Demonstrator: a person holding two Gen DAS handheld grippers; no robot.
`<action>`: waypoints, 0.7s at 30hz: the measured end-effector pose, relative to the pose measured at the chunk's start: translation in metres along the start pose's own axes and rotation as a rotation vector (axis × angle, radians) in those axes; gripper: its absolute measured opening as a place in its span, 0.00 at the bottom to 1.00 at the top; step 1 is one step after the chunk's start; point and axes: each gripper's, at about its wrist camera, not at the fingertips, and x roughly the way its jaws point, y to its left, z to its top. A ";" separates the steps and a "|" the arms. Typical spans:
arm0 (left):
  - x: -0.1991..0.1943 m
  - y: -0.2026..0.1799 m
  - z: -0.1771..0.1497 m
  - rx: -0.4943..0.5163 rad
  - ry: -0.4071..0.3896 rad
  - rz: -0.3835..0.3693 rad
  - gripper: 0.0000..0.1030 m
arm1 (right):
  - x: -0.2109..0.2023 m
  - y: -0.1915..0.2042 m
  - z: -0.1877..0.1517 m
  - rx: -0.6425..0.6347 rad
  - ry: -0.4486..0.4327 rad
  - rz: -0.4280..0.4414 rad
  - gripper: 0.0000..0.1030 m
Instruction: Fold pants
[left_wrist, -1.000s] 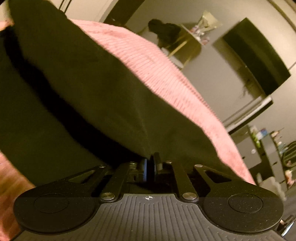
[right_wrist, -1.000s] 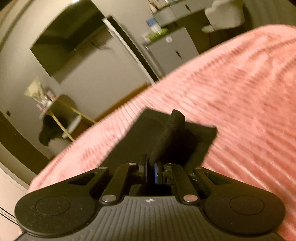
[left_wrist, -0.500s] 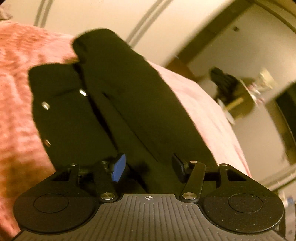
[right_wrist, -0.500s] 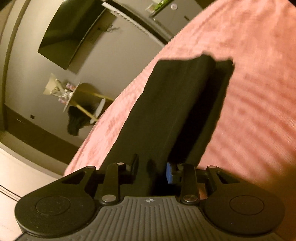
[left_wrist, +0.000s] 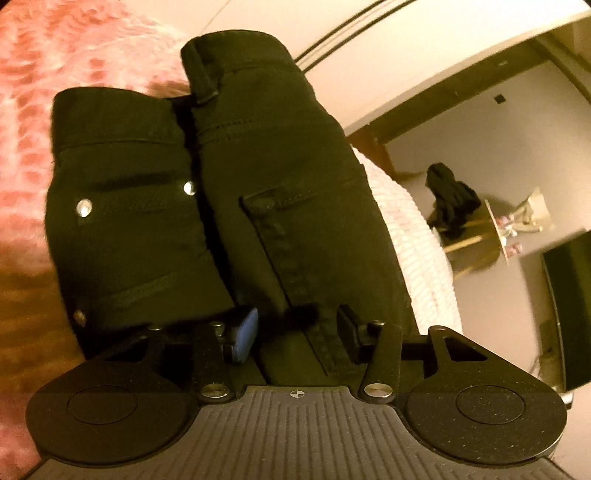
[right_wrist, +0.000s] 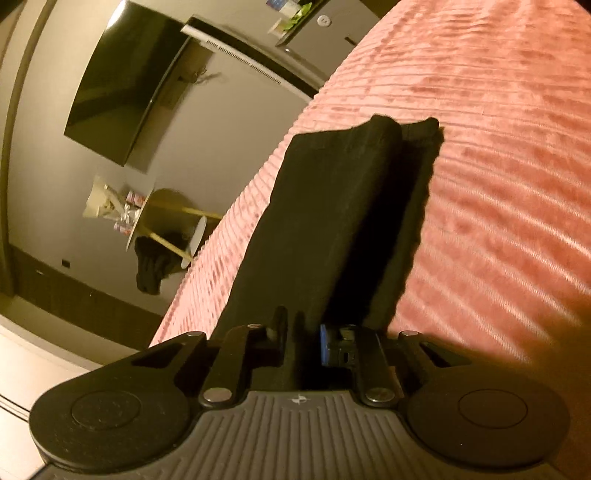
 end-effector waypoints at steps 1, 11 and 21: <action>0.000 0.002 0.000 -0.004 0.001 -0.003 0.50 | 0.002 0.001 0.002 0.007 0.001 0.003 0.18; -0.010 0.019 0.004 0.027 0.005 -0.022 0.09 | 0.008 -0.008 -0.005 -0.008 -0.025 -0.009 0.13; -0.021 0.032 0.009 -0.029 -0.018 0.034 0.40 | 0.009 -0.016 -0.002 0.053 0.009 0.018 0.14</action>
